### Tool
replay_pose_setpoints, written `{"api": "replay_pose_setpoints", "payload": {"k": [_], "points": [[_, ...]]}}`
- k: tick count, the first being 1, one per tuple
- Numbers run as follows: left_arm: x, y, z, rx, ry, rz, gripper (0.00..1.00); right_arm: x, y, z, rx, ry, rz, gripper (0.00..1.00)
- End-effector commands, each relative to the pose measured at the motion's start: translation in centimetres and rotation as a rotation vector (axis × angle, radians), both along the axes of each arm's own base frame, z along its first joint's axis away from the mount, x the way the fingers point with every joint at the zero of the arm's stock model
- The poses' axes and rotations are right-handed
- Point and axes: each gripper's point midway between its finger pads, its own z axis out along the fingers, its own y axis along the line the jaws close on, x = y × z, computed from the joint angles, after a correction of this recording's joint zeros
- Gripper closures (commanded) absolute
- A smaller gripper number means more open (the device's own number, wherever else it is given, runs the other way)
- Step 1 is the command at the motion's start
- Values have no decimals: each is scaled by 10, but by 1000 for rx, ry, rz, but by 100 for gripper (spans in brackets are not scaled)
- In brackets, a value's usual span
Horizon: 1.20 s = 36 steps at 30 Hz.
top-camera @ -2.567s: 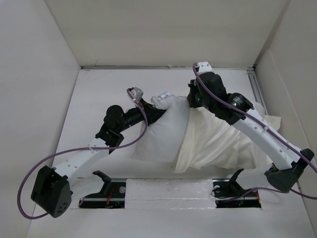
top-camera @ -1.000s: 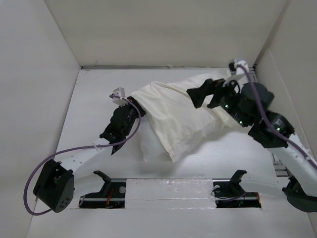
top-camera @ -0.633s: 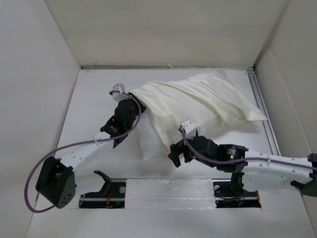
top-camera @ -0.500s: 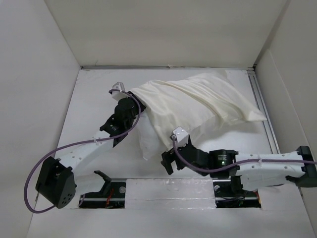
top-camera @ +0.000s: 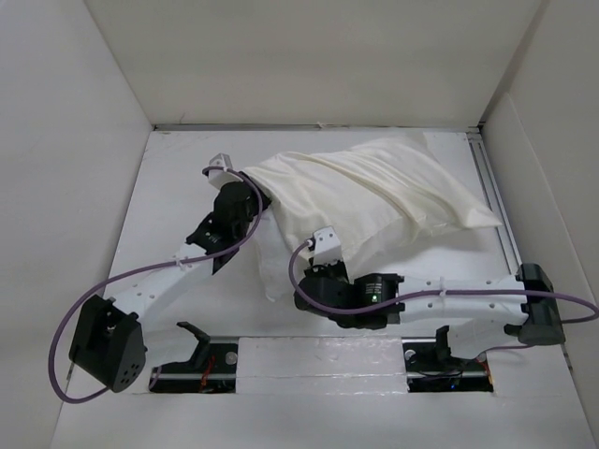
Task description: Put the pillow into the pillowcase
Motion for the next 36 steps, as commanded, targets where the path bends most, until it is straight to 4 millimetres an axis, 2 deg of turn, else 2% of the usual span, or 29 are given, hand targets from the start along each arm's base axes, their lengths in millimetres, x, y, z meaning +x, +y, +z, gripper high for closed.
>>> {"api": "replay_pose_setpoints", "payload": {"k": [1, 2, 3, 4, 5, 6, 8, 9, 10, 12, 13, 14, 15, 16, 18, 20, 21, 22, 23, 24, 25, 27, 28, 29, 31, 32, 33, 34, 36], "points": [[13, 0, 37, -24, -88, 11, 100, -11, 48, 54, 127, -34, 181, 100], [15, -1, 36, -25, -90, 11, 100, -32, 73, 54, 160, 52, 326, 100], [15, -1, 37, -41, -87, 14, 100, -43, 94, 75, 221, 73, 414, 100], [15, -1, 35, -52, -89, 16, 100, -53, 117, 85, 250, 65, 524, 100], [16, 2, 36, -57, -90, 39, 100, -81, 137, 94, 302, 127, 697, 100], [16, 5, 34, -73, -78, 66, 100, -93, 151, 118, 359, 119, 786, 100], [10, 9, 19, -57, -27, 121, 100, -116, 171, 142, 421, 124, 945, 100], [9, 21, 25, -56, -40, 198, 100, -140, 175, 169, 487, 140, 1086, 100], [7, 26, 27, -87, -37, 233, 100, -151, 178, 176, 509, 147, 1156, 100], [2, 43, 17, -79, -13, 320, 100, -173, 173, 202, 589, 141, 1285, 100], [-1, 48, 11, -78, -3, 341, 100, -174, 170, 208, 600, 131, 1288, 100], [-3, 51, 17, -87, -18, 351, 100, -172, 165, 217, 614, 112, 1279, 100], [-5, 55, 9, -73, 0, 367, 100, -168, 152, 224, 623, 91, 1255, 100], [-7, 60, 8, -69, -4, 383, 100, -147, 147, 217, 601, 70, 1161, 100], [-9, 65, 4, -57, 5, 410, 100, -122, 126, 213, 557, 48, 1032, 100], [-10, 69, 1, -59, 17, 424, 100, -78, 103, 168, 434, 75, 803, 100], [-8, 74, -5, -51, 35, 443, 100, -65, 94, 153, 418, 104, 733, 91], [-9, 75, -7, -43, 43, 443, 100, -57, 83, 137, 394, 136, 692, 69], [-8, 77, -7, -57, 45, 449, 100, -44, 75, 124, 384, 152, 644, 31], [-7, 77, -11, -51, 52, 449, 100, -50, 69, 94, 329, 202, 650, 1], [-8, 77, -15, -44, 58, 450, 100, -51, 60, 93, 347, 205, 633, 0], [-8, 77, -18, -29, 66, 447, 100, -65, 46, 80, 341, 211, 616, 0], [-7, 77, -21, -22, 74, 448, 100, -71, 41, 85, 367, 200, 608, 0], [-3, 82, -22, -12, 75, 471, 100, -79, 22, 99, 414, 180, 563, 0], [-1, 84, -25, -11, 85, 485, 100, -77, -8, 98, 431, 189, 449, 0], [-2, 85, -27, -4, 93, 485, 100, -76, -26, 98, 500, 231, 348, 0], [0, 88, -31, 4, 102, 496, 100, -70, -48, 80, 451, 241, 261, 0], [1, 88, -26, -3, 94, 496, 100, -70, -59, 58, 423, 268, 218, 0], [5, 100, -30, -3, 105, 525, 100, -70, -67, 35, 433, 315, 150, 0]]}}
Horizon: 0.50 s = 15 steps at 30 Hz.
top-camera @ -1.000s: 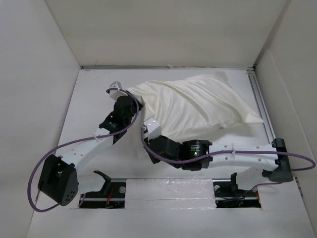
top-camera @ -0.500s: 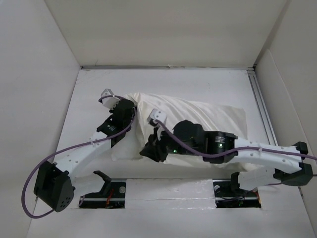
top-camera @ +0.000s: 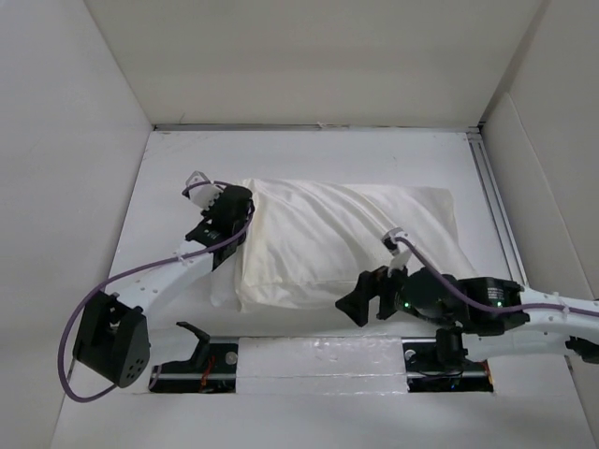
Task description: Put the pillow into the pillowcase
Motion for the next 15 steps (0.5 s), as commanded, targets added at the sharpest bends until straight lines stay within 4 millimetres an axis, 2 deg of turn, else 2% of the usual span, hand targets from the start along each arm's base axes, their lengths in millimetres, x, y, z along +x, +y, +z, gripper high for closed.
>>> {"api": "replay_pose_setpoints", "payload": {"k": [1, 2, 3, 4, 5, 6, 7, 9, 10, 11, 12, 13, 14, 15], "points": [[11, 27, 19, -11, -60, 120, 100, 20, -33, -49, -69, 105, -239, 0], [13, 36, 19, -10, -60, 143, 100, 22, -35, -68, -106, 115, -252, 0], [13, 33, 18, -17, -57, 132, 100, 35, -31, -76, -109, 127, -299, 0], [13, 38, 22, -22, -67, 142, 100, 34, -27, -83, -123, 128, -282, 0], [12, 40, 23, -17, -70, 151, 100, 55, -33, -94, -141, 133, -351, 0], [11, 40, 28, -25, -83, 152, 100, 66, -32, -101, -173, 102, -321, 0], [9, 41, 32, -28, -90, 152, 100, 84, -15, -100, -126, 89, -305, 0], [5, 43, 40, -37, -106, 152, 100, 121, -17, -106, -112, 127, -319, 0], [3, 44, 40, -36, -104, 152, 100, 141, -20, -120, -189, 112, -331, 0], [2, 44, 43, -40, -112, 152, 100, 160, -24, -118, -215, 91, -364, 0], [-1, 46, 40, -34, -100, 152, 100, 194, -27, -94, -196, 53, -420, 0], [-4, 45, 42, -37, -105, 138, 100, 215, -30, -87, -242, 4, -412, 0], [-8, 47, 40, -35, -101, 138, 100, 231, -28, -104, -314, 32, -400, 0], [-10, 43, 37, -47, -95, 114, 100, 265, -33, -73, -299, -15, -470, 0]]}}
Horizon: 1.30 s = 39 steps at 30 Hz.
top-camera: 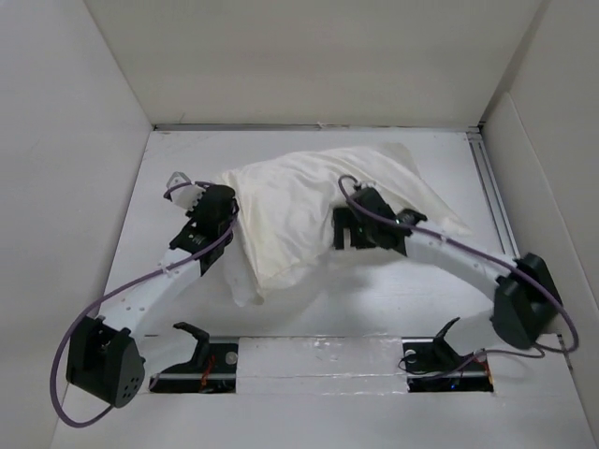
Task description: Put the pillow into the pillowcase
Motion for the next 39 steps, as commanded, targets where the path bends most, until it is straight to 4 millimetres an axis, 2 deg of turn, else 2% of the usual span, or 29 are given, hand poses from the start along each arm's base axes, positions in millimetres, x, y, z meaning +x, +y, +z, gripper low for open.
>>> {"api": "replay_pose_setpoints", "payload": {"k": [1, 3, 4, 5, 7, 8, 9, 10, 11, 12, 13, 14, 15, 16, 17, 18, 20, 21, 22, 23, 24, 25, 27, 29, 30, 33, 34, 38, 39], "points": [[-15, 11, 12, -25, -51, 22, 100, 100, 19, 57, -13, -218, 19, 0], [-20, -1, 8, -59, -63, -60, 100, 125, 3, 53, -96, -222, -53, 0], [-29, -7, -9, -55, -44, -106, 100, 138, -10, 53, -111, -227, -99, 0], [-37, -19, -3, -71, -84, -167, 100, 139, -19, 48, -120, -216, -131, 0], [-48, -32, -7, -80, -104, -247, 100, 136, -27, 67, -50, -298, -183, 0], [-58, -34, -20, -85, -91, -275, 98, 118, -39, 51, -62, -283, -181, 0], [-62, -37, -26, -95, -87, -298, 92, 101, -39, 88, 26, -369, -197, 0], [-69, -45, -35, -113, -67, -351, 81, 86, -41, 96, 52, -396, -196, 0], [-76, -47, -49, -122, -56, -379, 74, 55, -38, 111, 115, -442, -153, 0], [-81, -49, -57, -120, -41, -404, 66, 41, -30, 90, 96, -395, -104, 0], [-85, -50, -64, -124, -29, -419, 58, 22, -30, 118, 188, -471, -72, 0], [-89, -52, -69, -131, -22, -439, 35, -2, -13, 118, 255, -467, 28, 0], [-94, -52, -77, -129, -13, -449, 25, -19, -12, 98, 266, -441, 77, 0], [-97, -51, -83, -116, 1, -452, 13, -37, -8, 107, 344, -464, 129, 0], [-100, -51, -87, -120, 6, -461, 0, -52, 3, 105, 397, -455, 203, 0], [-103, -55, -92, -113, 18, -484, 0, -69, 12, 84, 402, -420, 272, 0], [-105, -55, -94, -103, 20, -501, 0, -82, 19, 71, 415, -399, 303, 0], [-105, -55, -94, -102, 20, -501, 0, -88, 19, 56, 372, -393, 308, 0], [-103, -56, -90, -93, 17, -505, 0, -88, 20, 52, 355, -388, 295, 0], [-104, -55, -93, -69, 36, -513, 0, -89, 20, 34, 297, -348, 285, 0], [-103, -62, -86, -71, 31, -548, 0, -89, 22, 35, 261, -352, 275, 0], [-106, -62, -91, -71, 52, -557, 0, -88, 24, 33, 233, -357, 272, 0], [-110, -65, -91, -58, 69, -590, 0, -88, 21, 14, 118, -321, 237, 0], [-114, -64, -91, -63, 63, -598, 0, -76, 12, 17, 25, -355, 149, 0], [-117, -62, -96, -60, 76, -598, 0, -76, 13, 6, -26, -340, 145, 0], [-122, -57, -100, -53, 77, -585, 0, -69, 12, 6, -50, -352, 62, 3], [-123, -53, -104, -43, 93, -572, 0, -70, 10, 0, -85, -355, 57, 4], [-122, -45, -101, -23, 90, -532, 0, -69, 12, 12, -101, -400, 40, 6], [-119, -44, -94, -21, 74, -520, 0, -70, 13, 19, -90, -412, 42, 6]]}}
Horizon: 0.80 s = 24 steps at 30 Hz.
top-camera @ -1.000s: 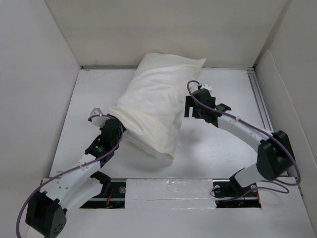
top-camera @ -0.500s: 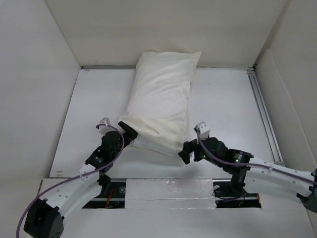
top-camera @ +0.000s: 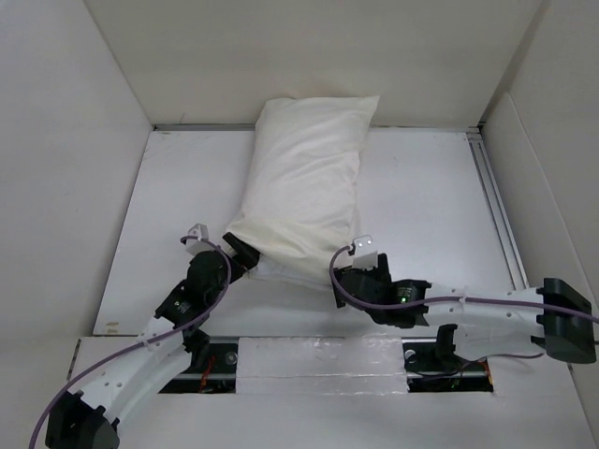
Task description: Put the pillow into the pillowcase
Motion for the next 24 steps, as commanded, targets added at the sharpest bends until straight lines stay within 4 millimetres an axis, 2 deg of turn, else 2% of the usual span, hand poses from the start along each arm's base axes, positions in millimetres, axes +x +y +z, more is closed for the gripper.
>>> {"api": "replay_pose_setpoints", "payload": {"k": [1, 3, 6, 7, 9, 10, 11, 13, 15, 17, 20, 24], "points": [[-1, 8, 3, 50, 5, 19, 0, 11, 1, 33, 37, -103, -66, 6], [2, 11, 7, 59, 1, 38, 0, 17, -5, 41, 45, -129, -89, 9], [5, 14, 9, 80, 10, 63, 0, 20, 0, 46, 76, -132, -61, 28], [8, 16, 9, 92, 16, 75, 0, 19, 2, 43, 74, -130, -40, 36], [10, 15, 9, 94, 20, 75, 0, 19, 15, 54, 118, -151, 22, 45], [13, 15, 12, 95, 13, 83, 0, 14, 20, 52, 133, -132, 71, 45], [13, 15, 7, 106, 31, 82, 0, 11, 23, 51, 136, -125, 102, 43], [16, 13, 11, 101, 22, 83, 0, 4, 30, 53, 157, -112, 175, 37], [18, 12, 14, 97, 15, 83, 0, 2, 30, 54, 169, -116, 189, 25], [19, 14, 14, 108, 12, 87, 0, 2, 25, 48, 161, -119, 182, 21], [21, 12, 20, 107, -5, 84, 0, 11, 18, 44, 127, -131, 146, 22], [23, 12, 25, 101, -14, 84, 0, 13, 17, 34, 77, -121, 134, 31]]}}
